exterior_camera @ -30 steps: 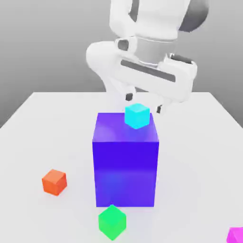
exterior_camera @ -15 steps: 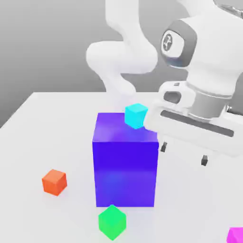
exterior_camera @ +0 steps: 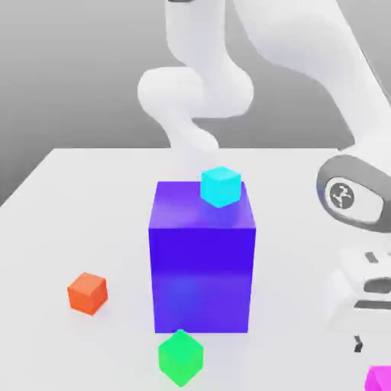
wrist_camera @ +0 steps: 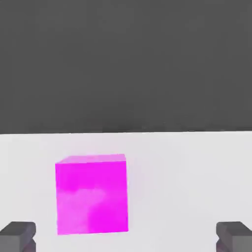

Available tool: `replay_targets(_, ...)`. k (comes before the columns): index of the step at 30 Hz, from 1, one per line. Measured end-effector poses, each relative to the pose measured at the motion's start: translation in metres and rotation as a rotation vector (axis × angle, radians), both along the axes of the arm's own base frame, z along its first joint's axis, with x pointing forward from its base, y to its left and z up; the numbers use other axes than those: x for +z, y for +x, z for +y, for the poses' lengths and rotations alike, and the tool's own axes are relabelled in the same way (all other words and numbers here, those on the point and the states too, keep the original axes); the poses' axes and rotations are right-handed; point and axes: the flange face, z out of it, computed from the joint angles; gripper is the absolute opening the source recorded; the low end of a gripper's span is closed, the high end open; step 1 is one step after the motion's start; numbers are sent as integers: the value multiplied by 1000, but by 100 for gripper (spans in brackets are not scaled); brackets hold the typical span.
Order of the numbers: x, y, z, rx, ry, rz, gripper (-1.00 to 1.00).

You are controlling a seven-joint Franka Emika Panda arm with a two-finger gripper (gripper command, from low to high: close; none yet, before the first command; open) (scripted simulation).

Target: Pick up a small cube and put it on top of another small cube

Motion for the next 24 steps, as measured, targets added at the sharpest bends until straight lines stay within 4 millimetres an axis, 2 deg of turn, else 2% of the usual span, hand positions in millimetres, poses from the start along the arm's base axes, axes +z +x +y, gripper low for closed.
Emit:
replay_targets(2, -32, 0, 2, 3, 4, 1, 100)
replay_targets(3, -43, 0, 2, 4, 4, 1, -100)
replay_targets(8, -43, 0, 2, 4, 6, 0, -100)
replay_targets(9, -49, -1, 2, 5, 5, 0, -100)
replay_targets(10, -43, 0, 2, 5, 6, 0, -100)
replay_targets(13, -2, 0, 2, 5, 6, 0, -100)
replay_targets(14, 9, 0, -4, 3, 1, 2, -100)
replay_targets(19, 21, 0, -92, -47, -46, 22, -100)
replay_targets(24, 38, -13, -189, -131, -52, 27, -100)
